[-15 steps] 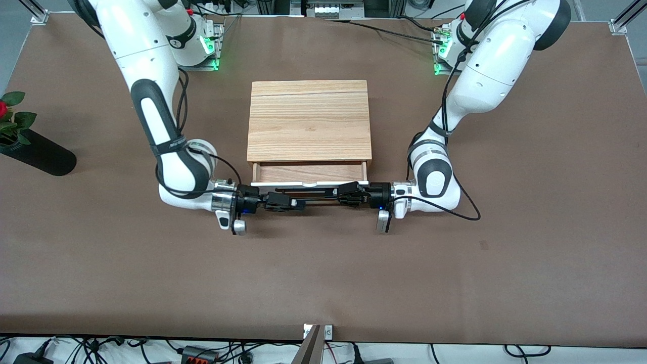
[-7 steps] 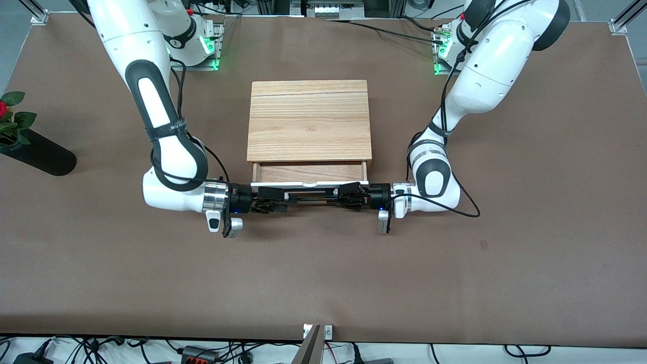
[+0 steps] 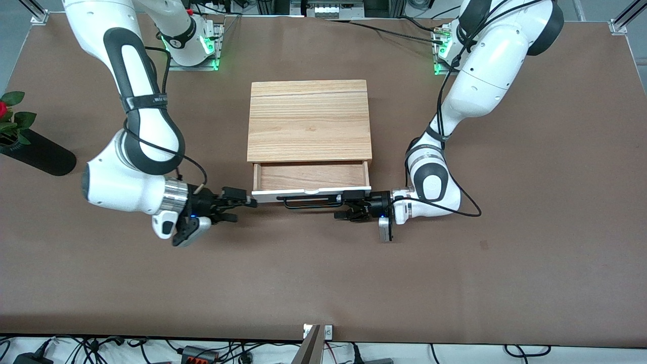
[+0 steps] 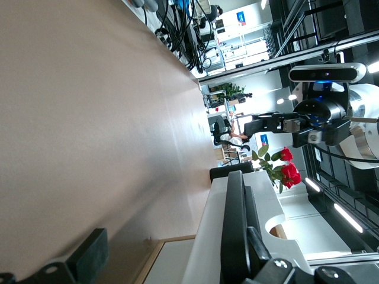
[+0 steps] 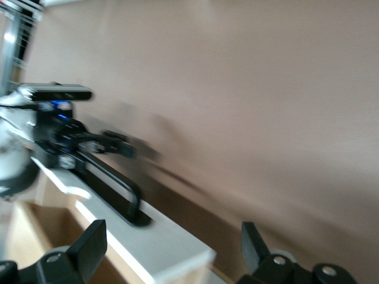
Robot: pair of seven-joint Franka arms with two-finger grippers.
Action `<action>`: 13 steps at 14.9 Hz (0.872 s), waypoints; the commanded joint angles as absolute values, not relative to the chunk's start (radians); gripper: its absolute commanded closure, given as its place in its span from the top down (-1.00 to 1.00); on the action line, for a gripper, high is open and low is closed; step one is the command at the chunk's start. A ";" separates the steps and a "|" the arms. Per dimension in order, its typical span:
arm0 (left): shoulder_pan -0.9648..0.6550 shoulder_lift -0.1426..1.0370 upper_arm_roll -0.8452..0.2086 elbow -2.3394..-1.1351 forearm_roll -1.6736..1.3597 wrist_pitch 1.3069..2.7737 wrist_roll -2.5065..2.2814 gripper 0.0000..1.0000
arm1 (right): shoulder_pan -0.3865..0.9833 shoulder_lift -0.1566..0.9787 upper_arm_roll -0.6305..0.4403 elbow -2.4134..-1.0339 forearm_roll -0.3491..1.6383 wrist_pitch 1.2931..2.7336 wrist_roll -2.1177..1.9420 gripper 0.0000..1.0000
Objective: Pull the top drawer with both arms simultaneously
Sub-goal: 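Open the right gripper and draw it back while the left gripper releases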
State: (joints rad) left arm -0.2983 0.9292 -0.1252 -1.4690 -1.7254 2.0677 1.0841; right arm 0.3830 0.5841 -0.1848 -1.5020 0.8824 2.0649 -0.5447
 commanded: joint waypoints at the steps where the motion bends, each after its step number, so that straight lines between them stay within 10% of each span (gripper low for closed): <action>1: -0.291 0.951 -0.115 -1.391 -1.757 2.109 1.066 1.00 | 0.388 0.540 -0.221 -1.509 0.747 2.057 -0.525 1.00; 13: -0.281 0.951 -0.135 -1.416 -1.807 2.065 1.031 1.00 | 0.394 0.512 -0.262 -1.509 0.570 2.026 -0.523 1.00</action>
State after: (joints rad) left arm -0.2891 0.9415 -0.1290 -1.4400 -1.7899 2.0707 1.0470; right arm 0.3835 0.5289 -0.2411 -1.5039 0.6468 2.0536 -0.5428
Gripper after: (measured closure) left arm 0.000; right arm 0.000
